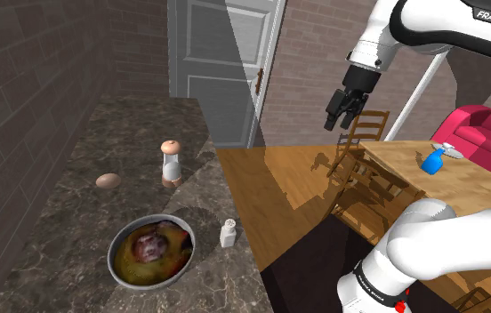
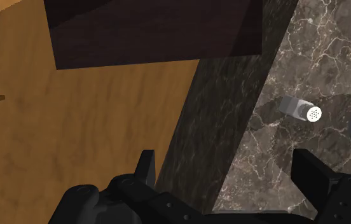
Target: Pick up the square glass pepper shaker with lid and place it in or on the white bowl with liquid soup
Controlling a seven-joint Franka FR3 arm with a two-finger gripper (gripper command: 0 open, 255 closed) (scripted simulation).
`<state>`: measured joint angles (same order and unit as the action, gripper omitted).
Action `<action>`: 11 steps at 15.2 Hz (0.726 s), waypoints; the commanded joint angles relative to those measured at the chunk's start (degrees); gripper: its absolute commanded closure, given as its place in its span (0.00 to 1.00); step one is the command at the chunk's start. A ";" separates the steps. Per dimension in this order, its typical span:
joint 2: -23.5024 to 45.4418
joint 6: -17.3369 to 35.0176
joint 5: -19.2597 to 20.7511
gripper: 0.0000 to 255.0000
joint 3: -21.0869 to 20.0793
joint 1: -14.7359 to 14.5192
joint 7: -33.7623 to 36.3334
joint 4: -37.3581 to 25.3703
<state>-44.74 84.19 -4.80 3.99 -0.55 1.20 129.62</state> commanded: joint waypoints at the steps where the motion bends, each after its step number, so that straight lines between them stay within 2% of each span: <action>1: 0.00 0.00 0.00 0.00 0.00 0.00 0.00 0.00; 11: 2.62 13.97 -6.01 0.00 -10.81 -2.89 9.99 11.59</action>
<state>-43.24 96.78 -10.32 -5.85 -3.19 10.29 141.02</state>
